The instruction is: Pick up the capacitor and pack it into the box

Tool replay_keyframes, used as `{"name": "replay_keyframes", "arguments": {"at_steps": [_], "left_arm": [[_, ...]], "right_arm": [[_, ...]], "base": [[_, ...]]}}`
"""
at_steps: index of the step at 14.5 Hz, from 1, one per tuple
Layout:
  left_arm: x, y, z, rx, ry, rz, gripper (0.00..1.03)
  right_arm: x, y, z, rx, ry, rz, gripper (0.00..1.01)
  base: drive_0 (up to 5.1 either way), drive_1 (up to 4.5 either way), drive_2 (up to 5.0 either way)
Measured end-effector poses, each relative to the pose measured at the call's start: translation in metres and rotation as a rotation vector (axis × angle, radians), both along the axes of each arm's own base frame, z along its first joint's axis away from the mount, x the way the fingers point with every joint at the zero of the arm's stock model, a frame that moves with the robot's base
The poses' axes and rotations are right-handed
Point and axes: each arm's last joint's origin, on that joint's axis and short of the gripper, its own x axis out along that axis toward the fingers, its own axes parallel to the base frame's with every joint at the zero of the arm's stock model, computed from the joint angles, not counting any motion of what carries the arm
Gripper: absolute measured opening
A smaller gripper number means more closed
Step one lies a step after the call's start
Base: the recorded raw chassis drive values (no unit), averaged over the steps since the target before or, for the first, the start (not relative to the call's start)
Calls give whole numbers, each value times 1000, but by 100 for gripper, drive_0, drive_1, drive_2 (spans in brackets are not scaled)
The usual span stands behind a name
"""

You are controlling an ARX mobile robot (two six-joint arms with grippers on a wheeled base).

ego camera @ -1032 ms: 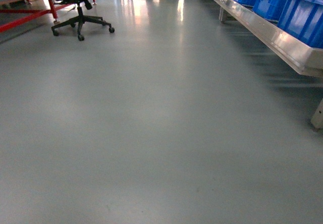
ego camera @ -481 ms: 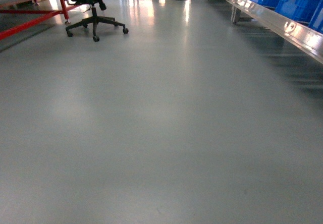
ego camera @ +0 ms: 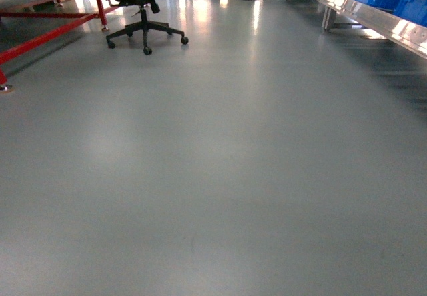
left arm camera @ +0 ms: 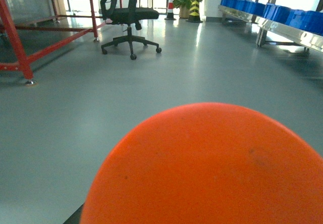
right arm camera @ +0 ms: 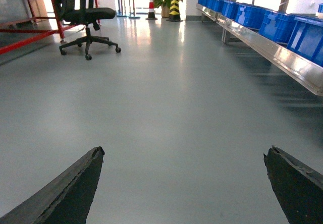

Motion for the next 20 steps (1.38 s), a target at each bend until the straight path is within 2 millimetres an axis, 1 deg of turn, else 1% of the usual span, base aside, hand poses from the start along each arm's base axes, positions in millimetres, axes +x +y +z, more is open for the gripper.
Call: {"name": "replay_keyframes", "arguments": {"at_steps": [20], "left_arm": [[0,0,0,0,0,1,43]], "right_arm": [[0,0,0,0,-3,0,98]], "base": [[-497,248,248]]}}
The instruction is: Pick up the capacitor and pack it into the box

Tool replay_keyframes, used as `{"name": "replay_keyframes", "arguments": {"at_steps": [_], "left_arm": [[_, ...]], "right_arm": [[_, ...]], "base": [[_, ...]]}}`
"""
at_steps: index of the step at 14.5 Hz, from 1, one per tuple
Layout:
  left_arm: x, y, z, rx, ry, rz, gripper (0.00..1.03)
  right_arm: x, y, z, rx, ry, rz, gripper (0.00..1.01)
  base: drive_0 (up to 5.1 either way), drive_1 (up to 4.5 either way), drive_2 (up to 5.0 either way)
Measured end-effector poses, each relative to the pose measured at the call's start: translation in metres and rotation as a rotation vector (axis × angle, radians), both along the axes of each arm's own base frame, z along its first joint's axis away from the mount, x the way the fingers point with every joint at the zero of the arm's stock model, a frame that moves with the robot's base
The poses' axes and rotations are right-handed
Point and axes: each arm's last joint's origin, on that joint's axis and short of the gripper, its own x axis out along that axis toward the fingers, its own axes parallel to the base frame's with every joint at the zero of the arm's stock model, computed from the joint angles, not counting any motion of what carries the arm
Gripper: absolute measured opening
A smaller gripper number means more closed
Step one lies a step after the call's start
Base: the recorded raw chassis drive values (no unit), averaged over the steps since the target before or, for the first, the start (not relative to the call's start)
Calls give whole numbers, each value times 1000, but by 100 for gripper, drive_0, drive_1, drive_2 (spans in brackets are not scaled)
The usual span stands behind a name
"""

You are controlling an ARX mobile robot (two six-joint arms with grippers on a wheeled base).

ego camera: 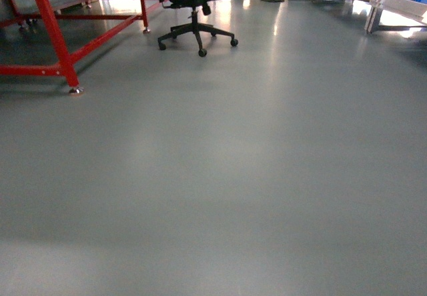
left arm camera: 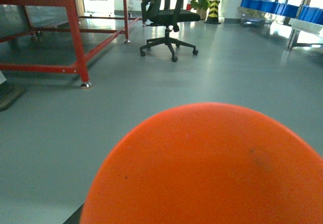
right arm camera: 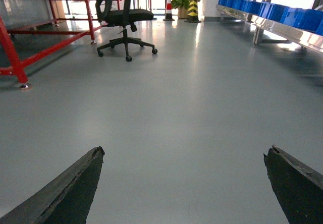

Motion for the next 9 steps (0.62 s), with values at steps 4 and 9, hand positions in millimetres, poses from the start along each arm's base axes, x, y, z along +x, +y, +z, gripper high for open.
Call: {"name": "replay_keyframes", "arguments": {"at_steps": [4,9], "left_arm": [[0,0,0,0,0,1,43],[0,0,0,0,0,-1,43]], "right_arm": [[0,0,0,0,-3,0,98],[0,0,0,0,1,0,98]], "base": [[-502,243,243],[-502,244,244]]}}
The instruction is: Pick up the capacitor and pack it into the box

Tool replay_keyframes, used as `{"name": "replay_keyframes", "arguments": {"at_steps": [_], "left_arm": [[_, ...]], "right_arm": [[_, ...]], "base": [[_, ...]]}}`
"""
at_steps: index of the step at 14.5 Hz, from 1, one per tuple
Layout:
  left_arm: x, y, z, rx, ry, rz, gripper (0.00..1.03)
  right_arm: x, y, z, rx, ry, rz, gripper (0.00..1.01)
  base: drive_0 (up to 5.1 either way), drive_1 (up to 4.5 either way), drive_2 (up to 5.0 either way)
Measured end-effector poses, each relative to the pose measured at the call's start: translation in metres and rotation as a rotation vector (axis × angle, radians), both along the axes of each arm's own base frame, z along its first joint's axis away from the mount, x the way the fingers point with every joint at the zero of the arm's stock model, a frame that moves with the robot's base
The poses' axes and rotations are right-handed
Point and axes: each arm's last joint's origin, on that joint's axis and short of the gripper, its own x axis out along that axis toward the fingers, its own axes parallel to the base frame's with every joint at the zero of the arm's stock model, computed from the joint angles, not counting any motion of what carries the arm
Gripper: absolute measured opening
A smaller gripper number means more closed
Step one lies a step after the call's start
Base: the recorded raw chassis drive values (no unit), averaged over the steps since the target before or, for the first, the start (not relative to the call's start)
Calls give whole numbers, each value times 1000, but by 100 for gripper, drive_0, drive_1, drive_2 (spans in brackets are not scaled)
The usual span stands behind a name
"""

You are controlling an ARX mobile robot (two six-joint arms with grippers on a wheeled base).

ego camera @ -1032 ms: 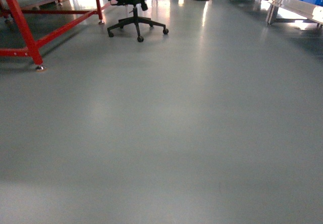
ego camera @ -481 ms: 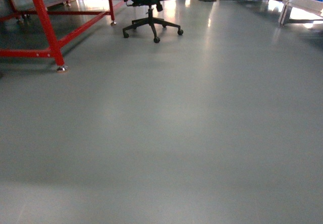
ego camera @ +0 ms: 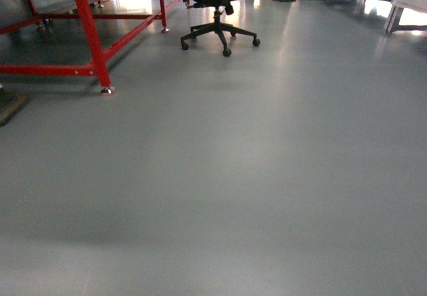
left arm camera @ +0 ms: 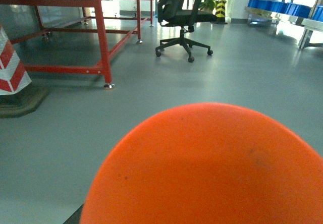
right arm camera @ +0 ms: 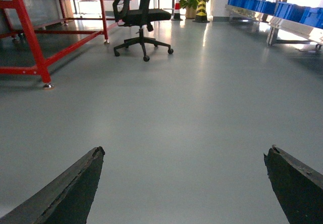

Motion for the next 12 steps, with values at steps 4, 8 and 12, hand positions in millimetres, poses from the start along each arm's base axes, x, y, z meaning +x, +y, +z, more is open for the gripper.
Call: {"name": "replay_keyframes", "arguments": {"at_steps": [4,8,12], "left_arm": [[0,0,0,0,2,2,43],[0,0,0,0,-1,0,43],[0,0,0,0,0,1,43]], "right_arm": [[0,0,0,0,0,0,98],[0,0,0,0,4,0,98],[0,0,0,0,1,0,98]], "base": [[-510,235,235],[-514,231,231],[-508,237,237]]}}
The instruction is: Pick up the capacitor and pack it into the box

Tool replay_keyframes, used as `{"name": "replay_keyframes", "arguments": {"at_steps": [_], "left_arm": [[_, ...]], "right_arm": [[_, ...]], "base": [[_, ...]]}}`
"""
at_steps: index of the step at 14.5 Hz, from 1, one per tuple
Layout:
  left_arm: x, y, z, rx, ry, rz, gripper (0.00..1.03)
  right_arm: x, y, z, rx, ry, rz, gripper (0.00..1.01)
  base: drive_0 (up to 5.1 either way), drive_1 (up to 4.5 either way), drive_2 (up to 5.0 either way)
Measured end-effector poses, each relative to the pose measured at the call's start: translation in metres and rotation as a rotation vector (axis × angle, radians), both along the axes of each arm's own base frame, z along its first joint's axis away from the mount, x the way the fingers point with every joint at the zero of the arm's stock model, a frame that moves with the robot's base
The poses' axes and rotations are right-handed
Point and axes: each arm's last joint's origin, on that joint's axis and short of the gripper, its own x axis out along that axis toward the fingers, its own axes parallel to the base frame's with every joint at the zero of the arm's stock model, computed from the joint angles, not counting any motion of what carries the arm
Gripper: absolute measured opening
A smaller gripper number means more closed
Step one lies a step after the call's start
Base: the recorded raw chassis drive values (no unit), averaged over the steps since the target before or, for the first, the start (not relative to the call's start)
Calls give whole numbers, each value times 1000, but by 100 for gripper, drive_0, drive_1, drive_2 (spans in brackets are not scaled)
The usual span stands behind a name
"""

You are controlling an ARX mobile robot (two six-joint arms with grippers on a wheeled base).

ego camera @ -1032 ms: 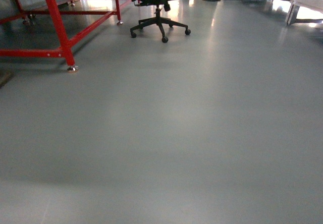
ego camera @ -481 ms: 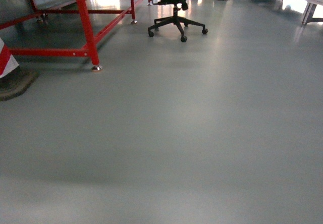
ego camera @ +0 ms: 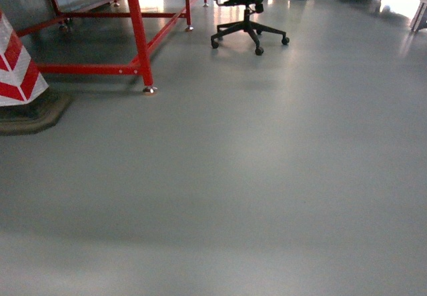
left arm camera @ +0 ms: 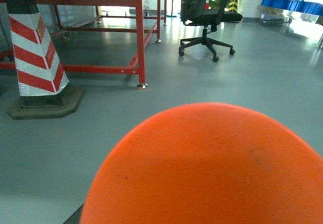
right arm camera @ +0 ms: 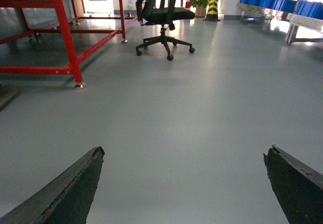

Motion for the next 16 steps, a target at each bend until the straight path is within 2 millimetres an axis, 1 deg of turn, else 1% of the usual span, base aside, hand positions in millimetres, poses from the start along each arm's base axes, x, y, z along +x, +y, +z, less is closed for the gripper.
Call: {"name": "replay_keyframes", "arguments": {"at_steps": [16], "left_arm": [[0,0,0,0,0,-1,43]], "right_arm": [[0,0,0,0,-1,0,98]], "base": [[-502,243,243]]}}
